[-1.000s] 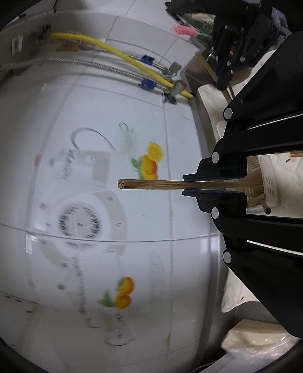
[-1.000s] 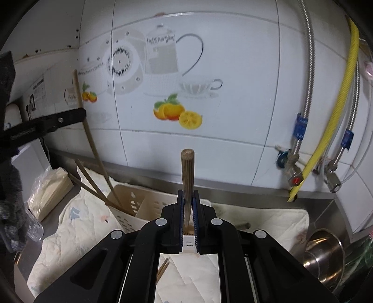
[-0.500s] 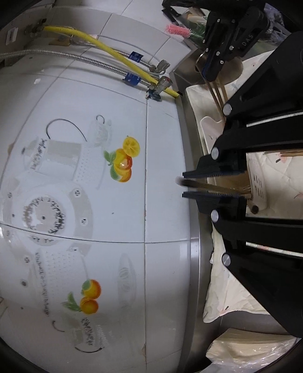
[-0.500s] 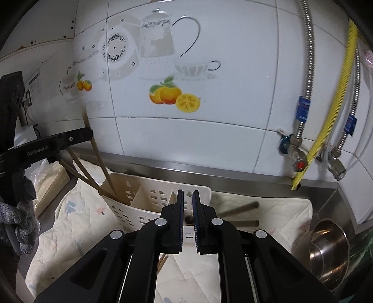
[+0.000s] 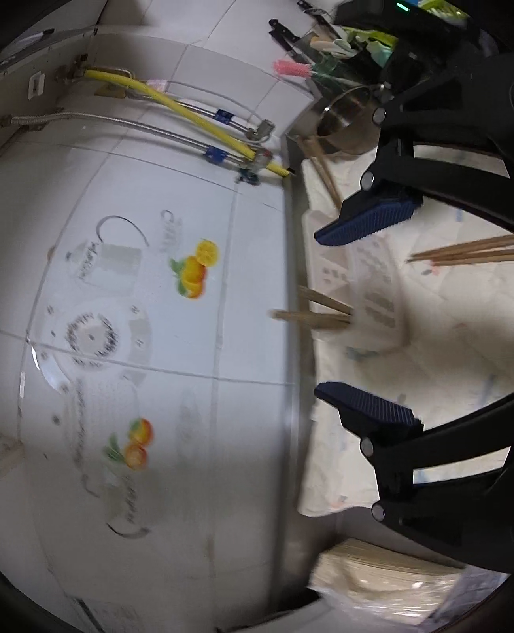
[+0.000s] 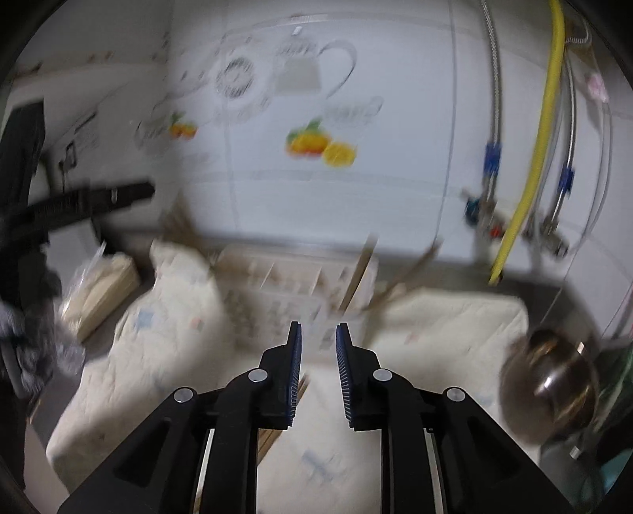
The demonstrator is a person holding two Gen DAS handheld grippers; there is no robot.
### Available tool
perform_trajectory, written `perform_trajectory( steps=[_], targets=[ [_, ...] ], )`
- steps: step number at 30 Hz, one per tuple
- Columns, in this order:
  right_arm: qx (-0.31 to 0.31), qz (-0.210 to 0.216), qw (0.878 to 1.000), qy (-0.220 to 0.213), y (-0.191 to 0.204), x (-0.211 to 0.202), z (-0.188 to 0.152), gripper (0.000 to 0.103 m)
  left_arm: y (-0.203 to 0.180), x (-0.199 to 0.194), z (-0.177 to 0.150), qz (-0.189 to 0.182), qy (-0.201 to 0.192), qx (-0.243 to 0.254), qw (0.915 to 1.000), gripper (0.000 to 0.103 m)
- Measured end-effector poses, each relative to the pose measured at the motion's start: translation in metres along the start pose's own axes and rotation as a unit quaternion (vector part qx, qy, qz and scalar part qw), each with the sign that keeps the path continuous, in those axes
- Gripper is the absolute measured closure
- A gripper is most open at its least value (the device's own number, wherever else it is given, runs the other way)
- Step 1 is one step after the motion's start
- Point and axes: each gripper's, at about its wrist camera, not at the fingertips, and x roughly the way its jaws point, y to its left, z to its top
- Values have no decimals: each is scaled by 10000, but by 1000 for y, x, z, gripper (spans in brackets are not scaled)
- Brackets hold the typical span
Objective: Organize utensils
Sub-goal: 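Lower the right tool onto a chopstick and close it while the left tool grasps another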
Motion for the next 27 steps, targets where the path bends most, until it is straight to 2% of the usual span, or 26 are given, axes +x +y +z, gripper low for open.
perform_trajectory(
  steps=[5, 8, 12, 18, 27],
  targets=[
    [173, 155, 9984, 514, 19, 19, -58, 85, 15, -18, -35, 48, 78, -132, 9999, 26],
    [356, 202, 9960, 789, 31, 28, -89, 85, 22, -28, -51, 240, 56, -105, 9996, 24],
    [588, 286, 9921, 1069, 45, 40, -118, 85, 30, -39, -70, 371, 34, -121, 9992, 20],
    [953, 315, 9877, 1197, 50, 50, -132, 85, 42, -48, -92, 610, 75, -171, 9980, 15],
    [1137, 158, 9848, 1300, 53, 63, -133, 89, 60, -54, -108, 674, 161, -368, 9969, 12]
  ],
)
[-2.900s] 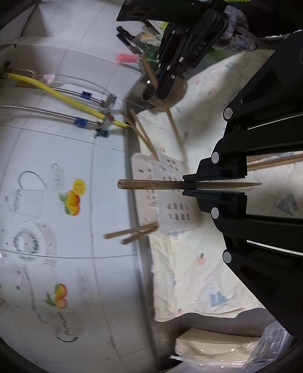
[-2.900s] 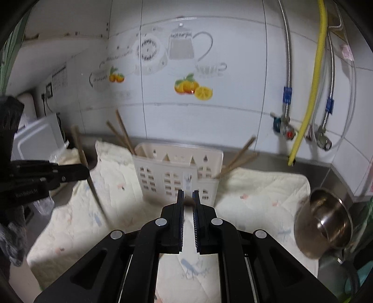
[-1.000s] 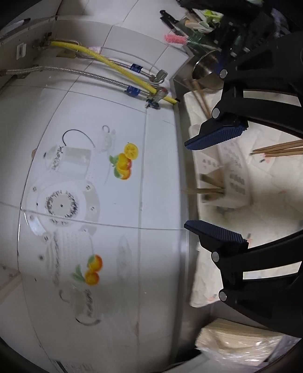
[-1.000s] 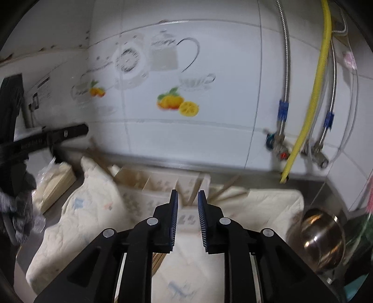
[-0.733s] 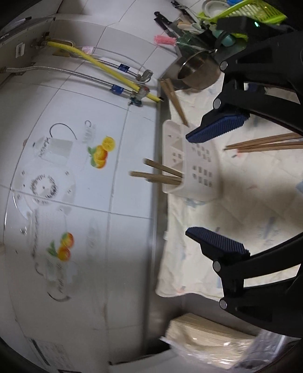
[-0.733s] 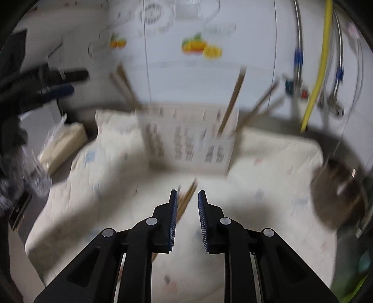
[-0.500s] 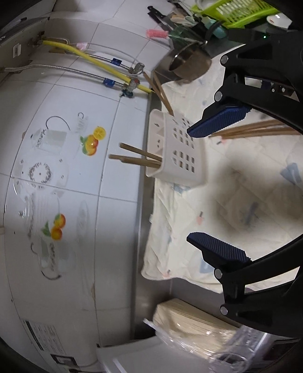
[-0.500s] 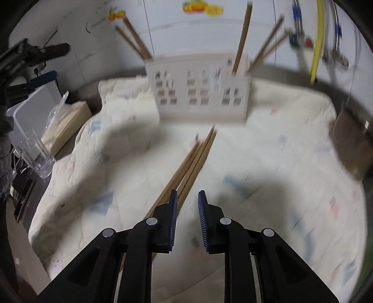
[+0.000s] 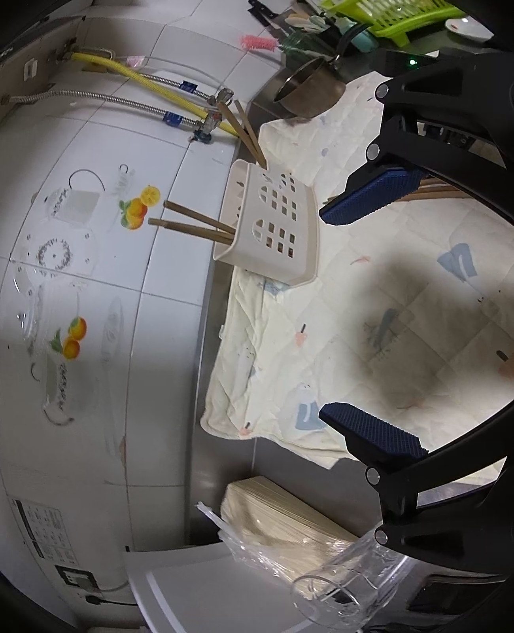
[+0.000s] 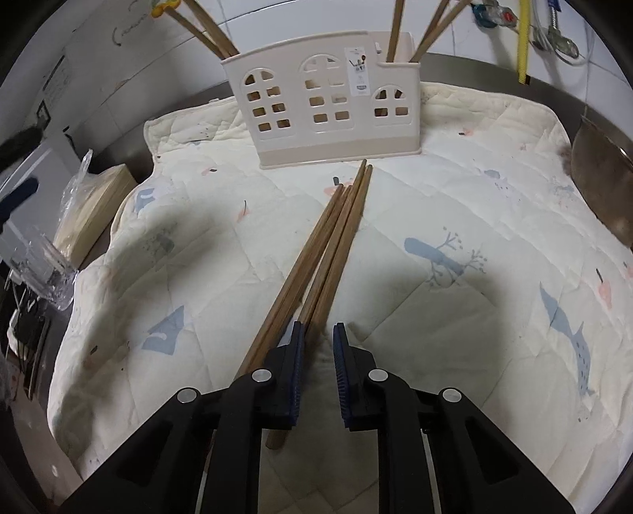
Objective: Organize utensils
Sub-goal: 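Lower the right tool onto a chopstick and close it while the left tool grasps another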
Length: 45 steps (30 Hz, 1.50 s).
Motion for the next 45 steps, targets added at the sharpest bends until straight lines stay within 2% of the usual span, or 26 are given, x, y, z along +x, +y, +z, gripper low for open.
perform_trajectory(
  steps=[20, 28, 30, 37, 45],
  targets=[
    [-121, -548, 9984, 84, 13, 6, 2, 90, 2, 3, -11, -17, 116, -124, 9999, 12],
    [114, -404, 9986, 331, 7, 10, 4, 91, 4, 3, -14, -13, 170, -195, 9997, 12],
    [-8, -568, 9981, 230, 13, 11, 2, 91, 5, 2, -15, 6, 170, -185, 9997, 12],
    [-61, -564, 9983, 154, 12, 8, -3, 93, 6, 4, -20, -15, 243, -250, 9994, 12],
    [-239, -642, 9975, -167, 10, -5, -10, 96, -16, 7, -38, -207, 476, 19, 9986, 12]
  ],
)
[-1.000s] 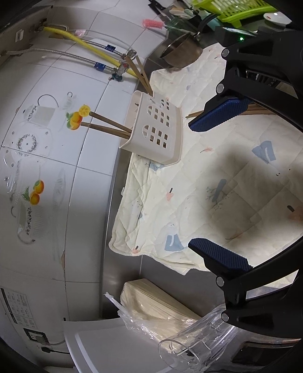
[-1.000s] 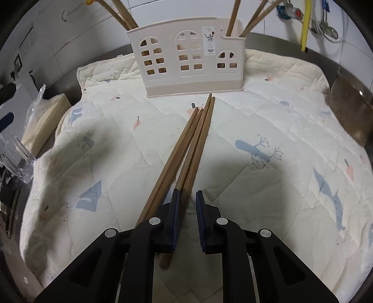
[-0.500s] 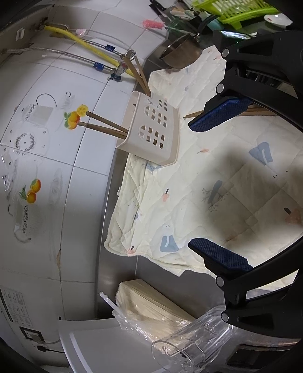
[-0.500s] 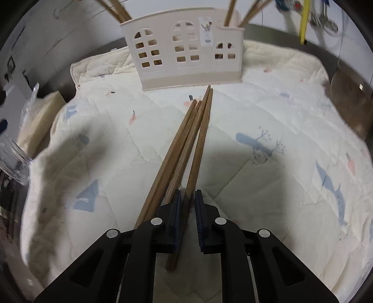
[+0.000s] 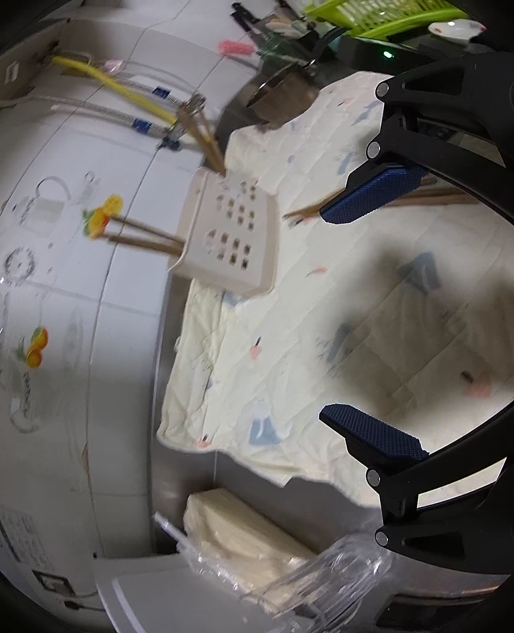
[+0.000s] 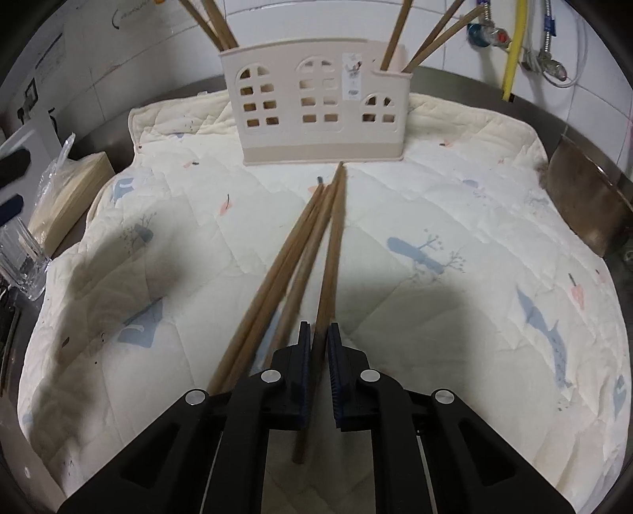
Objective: Organize utensils
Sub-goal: 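Lower the right tool onto a chopstick and close it while the left tool grasps another, then lift both held chopsticks upright over the white holder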
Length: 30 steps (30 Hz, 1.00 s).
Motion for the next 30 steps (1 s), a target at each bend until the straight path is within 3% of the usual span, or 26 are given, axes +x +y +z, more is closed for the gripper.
perform_trajectory(
  steps=[7, 16, 21, 30],
  targets=[
    [28, 30, 9992, -390, -22, -33, -2, 97, -28, 14, -29, -309, 413, 119, 9986, 13],
    [66, 146, 9976, -679, -40, -58, -5, 97, -64, 55, -78, -1088, 1409, 18, 9840, 52],
    [103, 205, 9970, -737, -46, -63, -7, 97, -76, 72, -88, -1153, 1652, 34, 9795, 76],
    [181, 241, 9969, -731, -51, -62, -7, 97, -80, 87, -88, -1131, 1765, -1, 9778, 91]
  ],
)
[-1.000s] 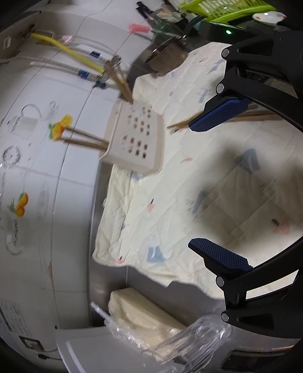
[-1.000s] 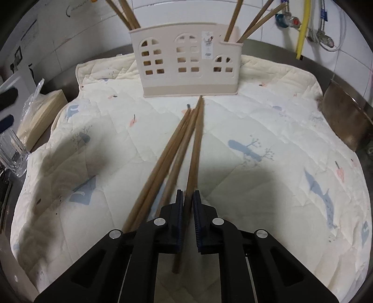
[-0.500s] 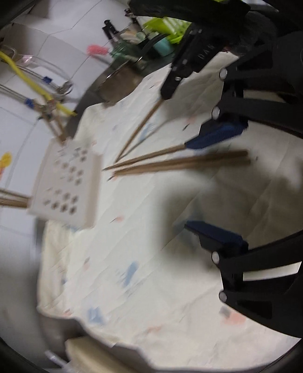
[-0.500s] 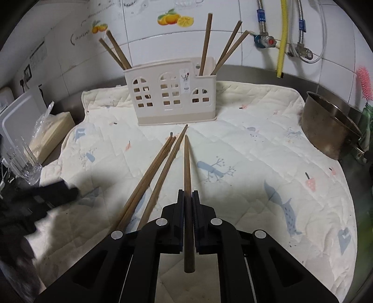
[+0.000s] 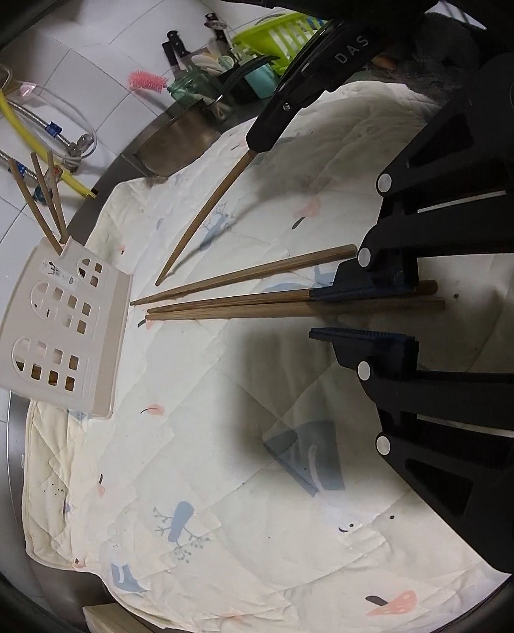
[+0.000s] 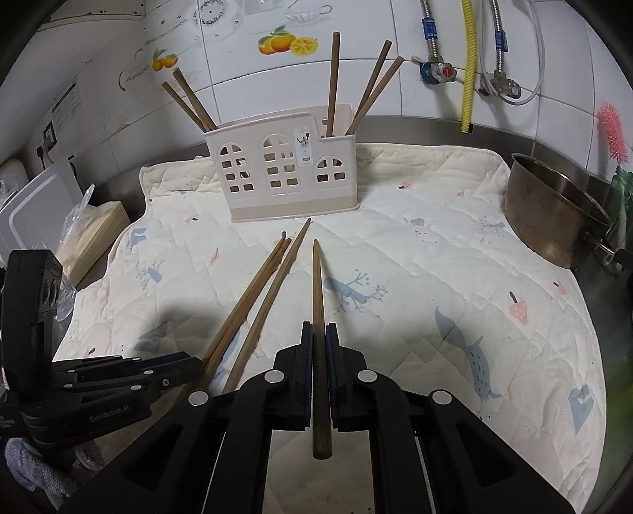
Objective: Organize utensils
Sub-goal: 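Lift both held chopsticks upright over the white holder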
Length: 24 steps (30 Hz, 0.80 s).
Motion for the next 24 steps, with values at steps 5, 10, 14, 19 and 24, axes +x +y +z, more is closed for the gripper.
perform_trajectory(
  steps=[5, 10, 14, 19, 24],
  targets=[
    [-1, -5, 10000, -7, 0, 0, 1, 97, 1, 2, 0, 18, 41, -2, 10000, 92],
    [-17, -20, 10000, 6, 1, 1, 2, 97, -5, 6, 3, 188, 118, 85, 9997, 92],
    [-34, 3, 10000, 23, 2, 2, 2, 97, -8, 7, 4, 256, 164, 119, 9995, 91],
    [-62, 13, 10000, 11, 3, 1, 3, 97, -10, 7, 7, 387, 189, 217, 9988, 96],
    [-122, -7, 9999, -35, 4, -2, 5, 97, -10, -11, 14, 364, -10, 291, 9989, 98]
  ],
)
